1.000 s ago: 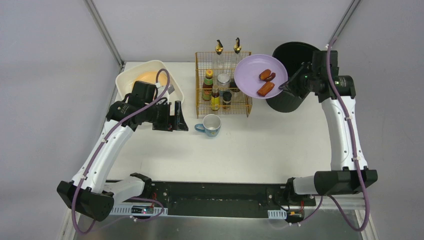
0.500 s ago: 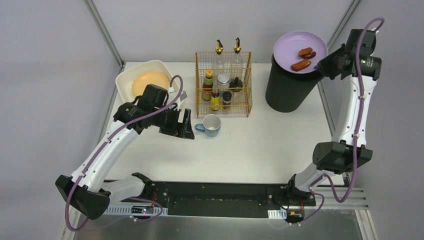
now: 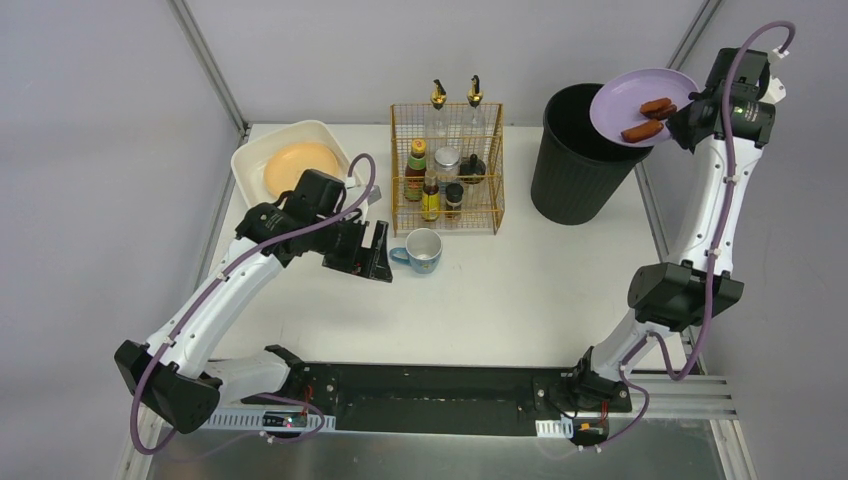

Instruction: Clear the kitchen counter

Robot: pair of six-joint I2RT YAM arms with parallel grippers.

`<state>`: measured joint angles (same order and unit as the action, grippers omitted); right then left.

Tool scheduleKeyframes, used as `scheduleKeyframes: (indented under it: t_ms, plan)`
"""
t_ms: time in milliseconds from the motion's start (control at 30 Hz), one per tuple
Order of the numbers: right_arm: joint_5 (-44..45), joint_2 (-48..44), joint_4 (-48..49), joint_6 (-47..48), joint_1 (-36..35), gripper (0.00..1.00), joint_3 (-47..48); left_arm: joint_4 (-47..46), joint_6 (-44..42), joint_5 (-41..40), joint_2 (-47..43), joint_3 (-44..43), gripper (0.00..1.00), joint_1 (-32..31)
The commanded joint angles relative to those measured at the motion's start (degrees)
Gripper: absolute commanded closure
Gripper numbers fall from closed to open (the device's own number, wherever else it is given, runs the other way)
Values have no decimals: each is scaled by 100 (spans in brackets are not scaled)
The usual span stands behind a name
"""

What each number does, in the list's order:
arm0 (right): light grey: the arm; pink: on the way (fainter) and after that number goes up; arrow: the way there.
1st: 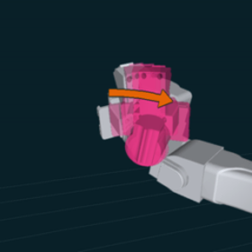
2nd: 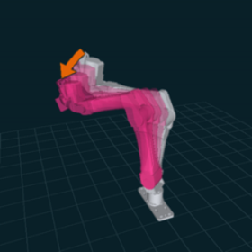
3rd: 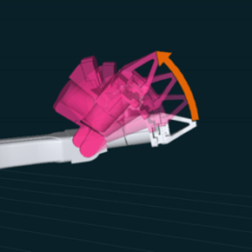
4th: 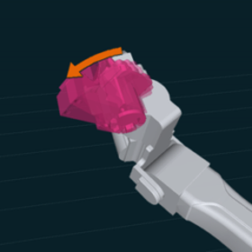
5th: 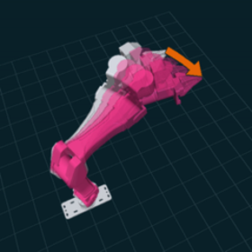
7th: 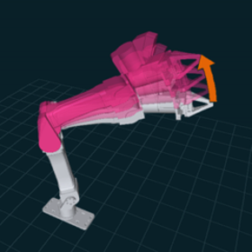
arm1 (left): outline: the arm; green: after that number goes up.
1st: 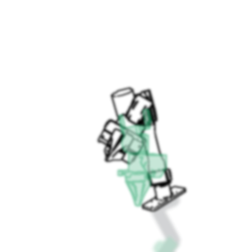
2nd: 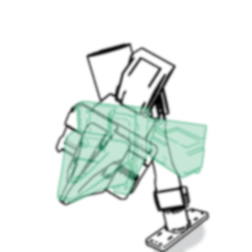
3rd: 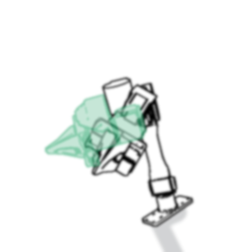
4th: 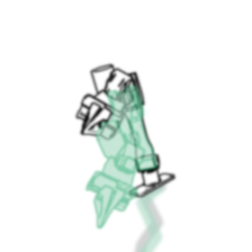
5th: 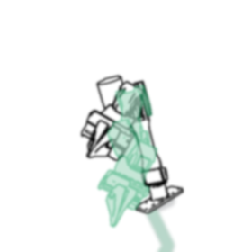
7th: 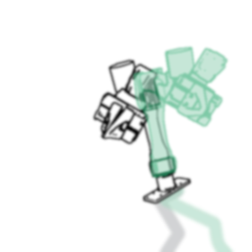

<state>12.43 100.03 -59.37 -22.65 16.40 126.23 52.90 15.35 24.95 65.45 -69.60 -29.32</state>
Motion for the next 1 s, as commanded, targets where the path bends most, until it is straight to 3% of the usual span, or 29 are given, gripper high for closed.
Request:
scheduleKeyframes:
  t_ms: [0, 433, 967]
  plan:
    - [381, 34, 602, 245, 27, 100, 209, -36, -145, -47, -55, -42, 18, -64]
    - [1079, -10, 2015, 1529, -389, 100, -608, -32, -146, -161, -163, 63, 18, -139]
    - [3141, -374, 5081, 4831, -1635, 100, -1962, -35, -168, -305, -318, 126, 17, -206]
